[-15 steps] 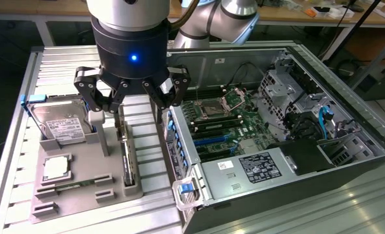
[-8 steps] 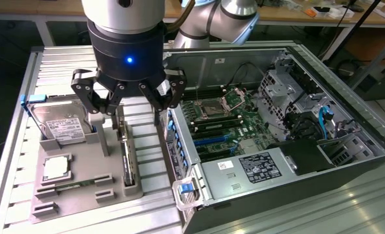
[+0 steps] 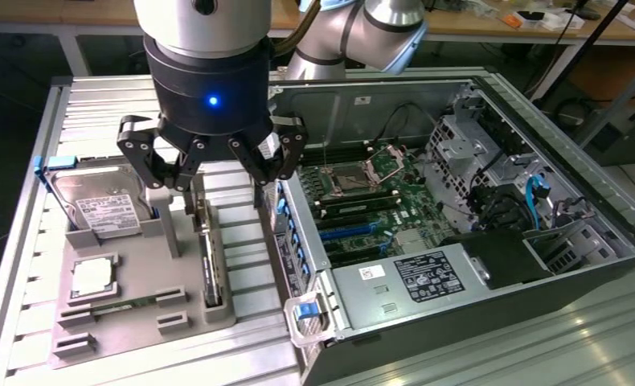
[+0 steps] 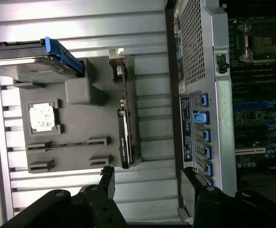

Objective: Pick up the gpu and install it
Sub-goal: 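Pick up the gpu and move the gpu toward the slot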

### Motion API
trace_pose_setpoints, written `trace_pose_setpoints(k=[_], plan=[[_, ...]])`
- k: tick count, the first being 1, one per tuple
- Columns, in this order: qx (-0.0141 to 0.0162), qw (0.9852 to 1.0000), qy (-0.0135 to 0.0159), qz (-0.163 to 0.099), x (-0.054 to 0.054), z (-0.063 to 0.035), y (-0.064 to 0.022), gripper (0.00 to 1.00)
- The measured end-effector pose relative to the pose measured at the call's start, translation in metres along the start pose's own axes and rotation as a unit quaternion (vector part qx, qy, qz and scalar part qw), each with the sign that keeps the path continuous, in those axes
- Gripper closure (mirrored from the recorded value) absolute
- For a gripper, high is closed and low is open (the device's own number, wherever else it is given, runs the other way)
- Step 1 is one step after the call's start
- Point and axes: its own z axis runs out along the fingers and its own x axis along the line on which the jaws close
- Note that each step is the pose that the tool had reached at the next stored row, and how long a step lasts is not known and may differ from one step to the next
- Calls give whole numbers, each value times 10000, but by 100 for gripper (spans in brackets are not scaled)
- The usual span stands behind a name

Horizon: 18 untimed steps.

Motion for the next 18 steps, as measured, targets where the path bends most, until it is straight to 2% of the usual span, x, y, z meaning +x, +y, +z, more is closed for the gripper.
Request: trace_pose_setpoints(k=[18], plan=[[1, 10000, -3, 0, 3, 139, -4, 33]])
